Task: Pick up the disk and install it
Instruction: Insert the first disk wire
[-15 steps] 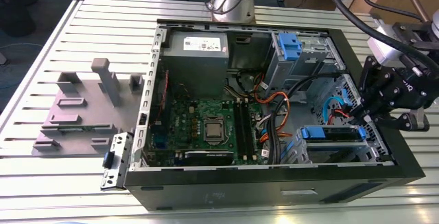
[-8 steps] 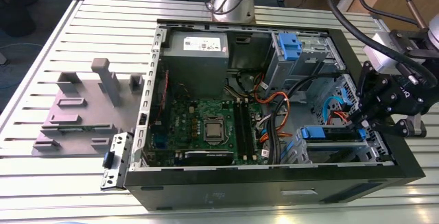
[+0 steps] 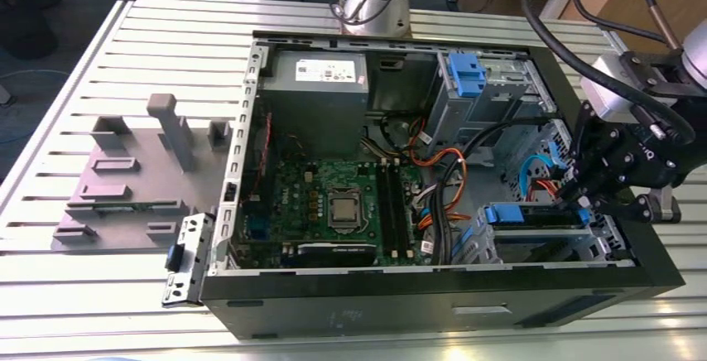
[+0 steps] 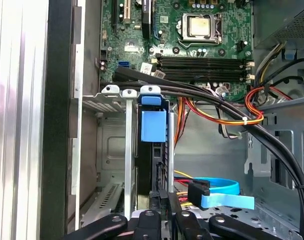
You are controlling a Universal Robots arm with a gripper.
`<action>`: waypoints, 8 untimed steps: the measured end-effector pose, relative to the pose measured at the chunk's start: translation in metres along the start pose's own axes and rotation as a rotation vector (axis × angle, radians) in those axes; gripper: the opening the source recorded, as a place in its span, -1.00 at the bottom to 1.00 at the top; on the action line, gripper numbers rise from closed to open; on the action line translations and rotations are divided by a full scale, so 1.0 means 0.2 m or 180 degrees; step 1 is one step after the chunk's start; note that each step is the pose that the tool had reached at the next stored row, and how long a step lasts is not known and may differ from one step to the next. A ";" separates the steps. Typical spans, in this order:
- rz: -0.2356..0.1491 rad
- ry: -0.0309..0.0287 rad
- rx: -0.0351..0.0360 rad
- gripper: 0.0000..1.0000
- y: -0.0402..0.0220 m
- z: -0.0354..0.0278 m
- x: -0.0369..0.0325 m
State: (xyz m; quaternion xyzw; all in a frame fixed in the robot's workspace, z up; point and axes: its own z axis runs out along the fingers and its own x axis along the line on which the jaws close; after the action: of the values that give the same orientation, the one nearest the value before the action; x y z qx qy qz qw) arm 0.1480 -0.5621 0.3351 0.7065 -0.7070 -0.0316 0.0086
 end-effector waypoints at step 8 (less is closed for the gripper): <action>0.0000 0.0003 0.0000 -0.64 0.017 0.023 0.001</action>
State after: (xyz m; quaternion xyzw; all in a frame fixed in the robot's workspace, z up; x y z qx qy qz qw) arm 0.1445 -0.5622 0.3307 0.7065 -0.7070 -0.0312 0.0089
